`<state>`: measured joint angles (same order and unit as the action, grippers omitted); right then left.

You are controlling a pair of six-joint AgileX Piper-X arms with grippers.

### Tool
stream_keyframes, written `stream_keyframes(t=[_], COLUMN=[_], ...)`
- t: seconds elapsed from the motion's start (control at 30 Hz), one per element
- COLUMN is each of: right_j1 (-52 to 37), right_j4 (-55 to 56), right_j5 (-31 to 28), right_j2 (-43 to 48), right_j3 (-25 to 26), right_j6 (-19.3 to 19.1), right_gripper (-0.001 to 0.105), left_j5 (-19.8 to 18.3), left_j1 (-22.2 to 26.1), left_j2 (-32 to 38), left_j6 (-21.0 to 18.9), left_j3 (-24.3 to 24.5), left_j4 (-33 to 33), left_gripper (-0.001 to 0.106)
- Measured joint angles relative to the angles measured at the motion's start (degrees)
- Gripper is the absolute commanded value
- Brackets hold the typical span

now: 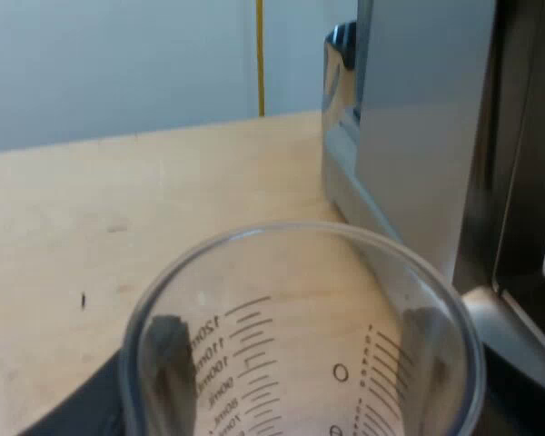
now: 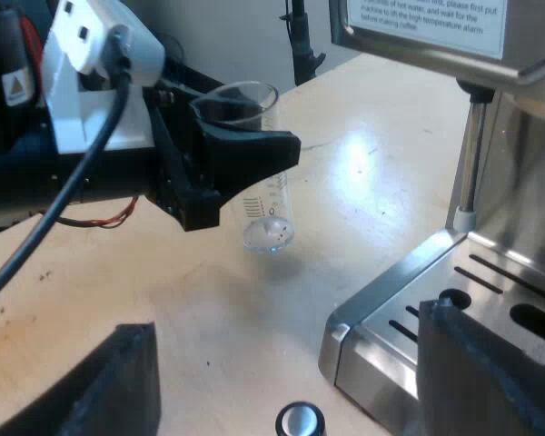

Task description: Pour the beans into the coffee machine

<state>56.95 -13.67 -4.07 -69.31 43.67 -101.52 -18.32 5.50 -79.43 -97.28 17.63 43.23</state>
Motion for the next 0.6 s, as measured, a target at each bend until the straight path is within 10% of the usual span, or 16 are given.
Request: stream_keyframes(t=[0.6], right_j1=[0.00], right_j4=[-0.29], right_j5=[-1.11], right_j2=[-5.60], right_j3=[-0.35], right_j6=[1.33], right_gripper=[0.062], left_j5=[-3.50], left_j1=[0.00], left_j2=[-12.75], left_j6=[0.00], left_j3=[0.00], left_j4=[10.11], left_gripper=[0.031])
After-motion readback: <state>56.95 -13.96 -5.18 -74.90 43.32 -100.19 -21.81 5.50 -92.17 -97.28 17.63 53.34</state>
